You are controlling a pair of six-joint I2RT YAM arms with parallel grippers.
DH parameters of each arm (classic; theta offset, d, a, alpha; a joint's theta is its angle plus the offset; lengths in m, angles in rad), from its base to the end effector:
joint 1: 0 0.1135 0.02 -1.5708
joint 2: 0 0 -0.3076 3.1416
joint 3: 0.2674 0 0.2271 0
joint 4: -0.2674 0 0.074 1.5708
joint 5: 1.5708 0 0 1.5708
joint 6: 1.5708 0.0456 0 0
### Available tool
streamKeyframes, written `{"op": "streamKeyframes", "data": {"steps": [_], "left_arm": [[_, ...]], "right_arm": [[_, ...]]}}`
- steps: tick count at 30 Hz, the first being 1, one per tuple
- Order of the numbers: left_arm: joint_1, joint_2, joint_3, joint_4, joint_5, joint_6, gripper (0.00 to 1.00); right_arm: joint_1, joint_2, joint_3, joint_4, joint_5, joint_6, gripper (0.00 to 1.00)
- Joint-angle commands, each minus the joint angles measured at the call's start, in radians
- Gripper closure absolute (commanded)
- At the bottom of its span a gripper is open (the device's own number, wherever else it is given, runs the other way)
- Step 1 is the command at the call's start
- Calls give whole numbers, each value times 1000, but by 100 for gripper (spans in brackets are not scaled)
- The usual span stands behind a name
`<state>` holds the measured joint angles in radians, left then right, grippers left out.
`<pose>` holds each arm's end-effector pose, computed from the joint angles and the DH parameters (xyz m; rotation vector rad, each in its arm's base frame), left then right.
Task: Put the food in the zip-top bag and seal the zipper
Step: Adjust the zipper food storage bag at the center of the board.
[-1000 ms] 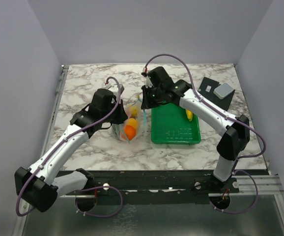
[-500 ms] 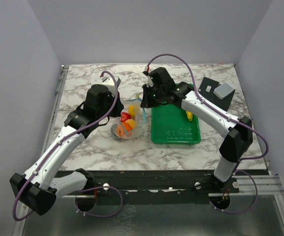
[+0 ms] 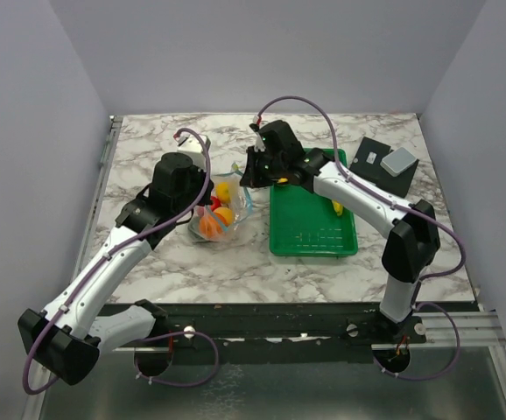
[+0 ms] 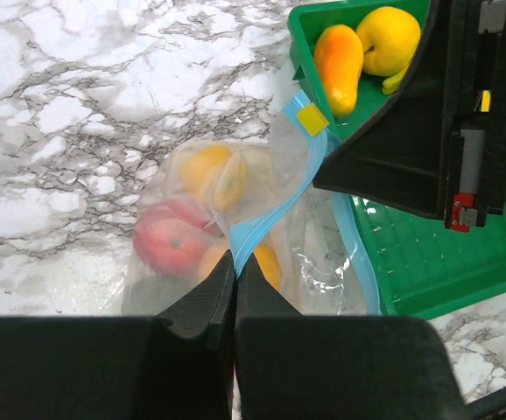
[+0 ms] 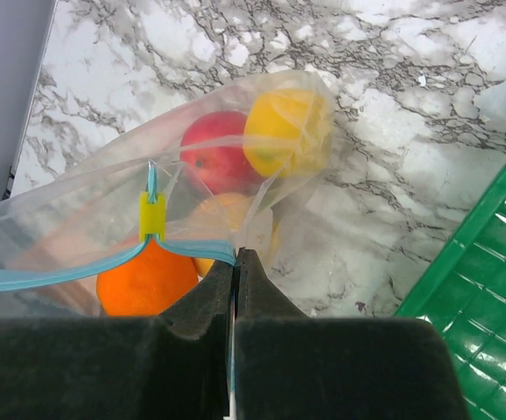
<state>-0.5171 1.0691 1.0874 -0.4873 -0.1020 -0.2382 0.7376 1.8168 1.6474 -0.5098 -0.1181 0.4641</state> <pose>0.1731 -0.0931 0.3932 0.2220 2.0452 -0.3682 0.3026 0.2822 0.3591 -0.3880 2.3305 0.7532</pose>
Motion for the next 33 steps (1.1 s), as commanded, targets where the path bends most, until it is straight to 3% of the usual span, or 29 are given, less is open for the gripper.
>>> {"op": "streamKeyframes", "data": {"steps": [1,10,23,33], "left_arm": [[2,-32,-66,103,-39,-6,100],[2,-62,-200,225,-11,-5,100],[3,-78,-227,235,-36,-6,100],[2,-66,-225,236,-41,-1,100]], "right_arm": [[-5,65,48,46,-8,13,99],[-7,35,-4,-4,14,-4,99],[-7,-107,-121,-36,72,5,99],[-6,-110,-81,-58,46,16,97]]}}
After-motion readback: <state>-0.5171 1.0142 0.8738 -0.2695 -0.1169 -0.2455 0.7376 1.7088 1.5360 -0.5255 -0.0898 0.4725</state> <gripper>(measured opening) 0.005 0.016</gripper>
